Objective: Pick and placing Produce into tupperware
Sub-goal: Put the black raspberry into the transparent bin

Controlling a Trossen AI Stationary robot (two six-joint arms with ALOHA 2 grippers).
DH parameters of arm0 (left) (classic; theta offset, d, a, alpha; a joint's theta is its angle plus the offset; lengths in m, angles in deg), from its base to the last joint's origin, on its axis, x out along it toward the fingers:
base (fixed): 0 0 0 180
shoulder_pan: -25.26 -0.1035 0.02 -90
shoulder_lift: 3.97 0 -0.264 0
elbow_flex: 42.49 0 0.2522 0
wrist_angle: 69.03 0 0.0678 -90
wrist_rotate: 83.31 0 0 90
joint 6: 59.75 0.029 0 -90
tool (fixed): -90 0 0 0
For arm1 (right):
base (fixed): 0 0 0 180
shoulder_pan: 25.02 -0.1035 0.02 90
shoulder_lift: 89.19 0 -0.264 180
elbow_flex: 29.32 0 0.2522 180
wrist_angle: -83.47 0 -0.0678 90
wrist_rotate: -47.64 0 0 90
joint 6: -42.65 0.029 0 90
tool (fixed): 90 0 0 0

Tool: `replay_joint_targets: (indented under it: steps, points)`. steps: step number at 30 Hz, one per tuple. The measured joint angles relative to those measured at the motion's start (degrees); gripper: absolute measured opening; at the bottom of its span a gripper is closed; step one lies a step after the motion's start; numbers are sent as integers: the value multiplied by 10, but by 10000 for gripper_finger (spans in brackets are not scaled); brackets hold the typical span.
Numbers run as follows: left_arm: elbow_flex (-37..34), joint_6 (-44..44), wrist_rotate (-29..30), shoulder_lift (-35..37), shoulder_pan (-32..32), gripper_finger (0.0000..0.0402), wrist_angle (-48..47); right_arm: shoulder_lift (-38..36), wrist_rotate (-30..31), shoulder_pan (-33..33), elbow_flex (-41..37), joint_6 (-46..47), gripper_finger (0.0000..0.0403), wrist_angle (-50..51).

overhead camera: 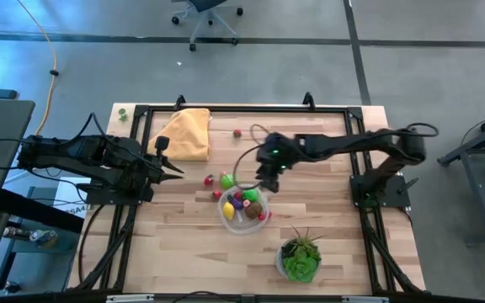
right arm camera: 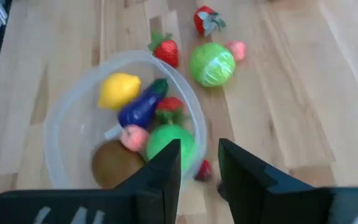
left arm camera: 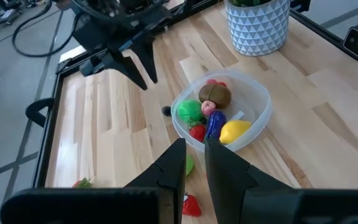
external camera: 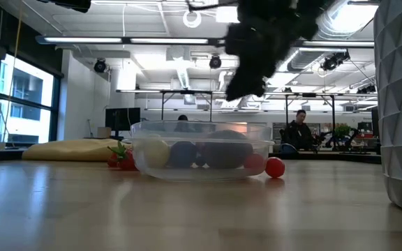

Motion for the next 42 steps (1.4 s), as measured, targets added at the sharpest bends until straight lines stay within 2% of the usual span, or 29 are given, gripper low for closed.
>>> replay_joint_targets:
  steps: [4, 8, 15, 20, 26, 34, 42]
  points:
    - [0, 0, 0, 0, 0, 51, 0, -69, 11, 9, -109, -15, 99, -76]
    - [0, 0, 0, 0, 0, 51, 0, -101, 49, 10, -183, -72, 99, -121]
    - [0, 0, 0, 0, 0, 51, 0, -89, 77, 10, -264, -136, 99, -231]
    - [0, 0, 0, 0, 0, 51, 0, -71, 70, 10, -321, -190, 99, -373]
    - [0, 0, 0, 0, 0, 51, 0, -43, 60, 10, -362, -193, 129, -482]
    - [0, 0, 0, 0, 0, 51, 0, 7, 45, 10, -364, -217, 196, -533]
    - [0, 0, 0, 0, 0, 51, 0, 59, 27, 10, -364, -218, 204, -583]
